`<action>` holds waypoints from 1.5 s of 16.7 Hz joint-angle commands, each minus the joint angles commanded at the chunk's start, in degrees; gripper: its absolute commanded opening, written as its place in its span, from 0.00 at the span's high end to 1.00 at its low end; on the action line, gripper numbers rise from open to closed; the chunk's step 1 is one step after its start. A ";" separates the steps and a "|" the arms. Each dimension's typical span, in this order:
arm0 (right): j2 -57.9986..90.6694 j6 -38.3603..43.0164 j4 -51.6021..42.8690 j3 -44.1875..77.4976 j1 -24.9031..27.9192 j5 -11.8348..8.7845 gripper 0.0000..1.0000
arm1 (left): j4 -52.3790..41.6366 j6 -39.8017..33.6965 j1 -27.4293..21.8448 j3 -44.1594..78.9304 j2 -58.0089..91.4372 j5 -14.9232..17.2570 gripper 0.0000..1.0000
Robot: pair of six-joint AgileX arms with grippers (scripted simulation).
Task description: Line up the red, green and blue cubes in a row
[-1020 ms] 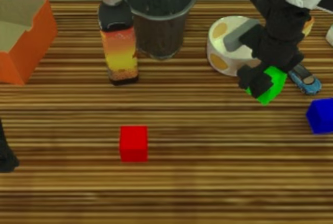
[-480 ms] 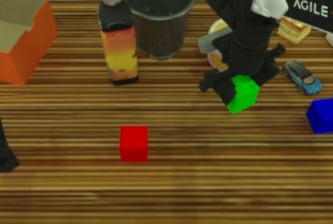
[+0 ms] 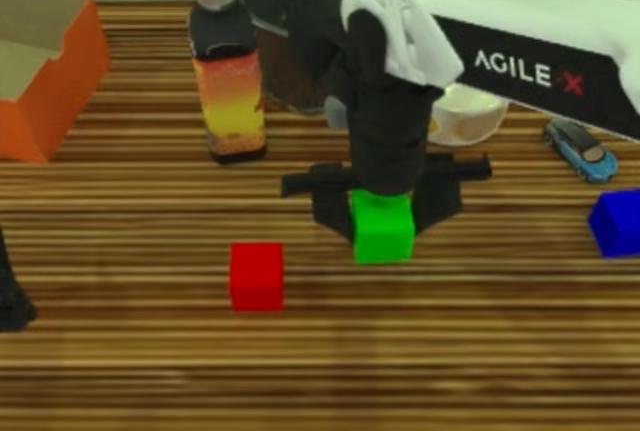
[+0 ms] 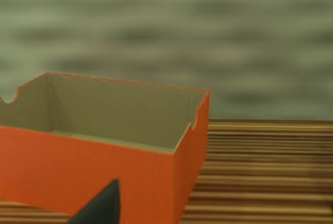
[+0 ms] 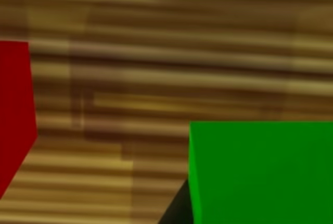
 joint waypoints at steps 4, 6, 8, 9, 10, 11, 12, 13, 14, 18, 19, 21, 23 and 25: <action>-1.38 7.22 0.26 -0.06 2.95 0.14 1.00 | 0.00 0.00 0.00 0.00 0.00 0.00 0.00; -1.47 7.49 0.30 -0.08 3.07 0.15 1.00 | 0.00 0.00 0.00 0.00 0.00 0.00 0.00; -1.47 7.49 0.30 -0.08 3.07 0.15 1.00 | 0.00 0.00 0.00 0.00 0.00 0.00 0.00; -1.23 7.52 0.33 -0.07 2.79 0.07 1.00 | 0.00 0.00 0.00 0.00 0.00 0.00 0.00; -1.19 7.47 0.52 -0.25 2.83 0.07 1.00 | 0.00 0.00 0.00 0.00 0.00 0.00 0.00; -1.02 7.42 1.30 -0.93 2.89 0.09 1.00 | 0.00 0.00 0.00 0.00 0.00 0.00 0.00; -0.69 7.48 2.69 -1.99 2.90 0.11 1.00 | 0.00 0.00 0.00 0.00 0.00 0.00 0.00; -0.23 7.58 4.67 -3.35 2.89 0.13 1.00 | 0.00 0.00 0.00 0.00 0.00 0.00 0.00; 0.34 7.66 7.20 -4.88 2.92 0.13 1.00 | 0.00 0.00 0.00 0.00 0.00 0.00 0.00; 2.32 7.74 13.83 -9.76 3.26 0.18 1.00 | 0.00 0.00 0.00 0.00 0.00 0.00 0.00; 2.40 7.75 14.00 -9.91 3.28 0.19 1.00 | 0.00 0.00 0.00 0.00 0.00 0.00 0.00; 2.40 7.75 14.00 -9.91 3.28 0.19 1.00 | 0.00 0.00 0.00 0.00 0.00 0.00 0.00; 2.40 7.75 14.00 -9.91 3.28 0.19 0.92 | 0.00 0.00 0.00 0.00 0.00 0.00 0.00; 2.40 7.75 14.00 -9.91 3.28 0.19 0.77 | 0.00 0.00 0.00 0.00 0.00 0.00 0.00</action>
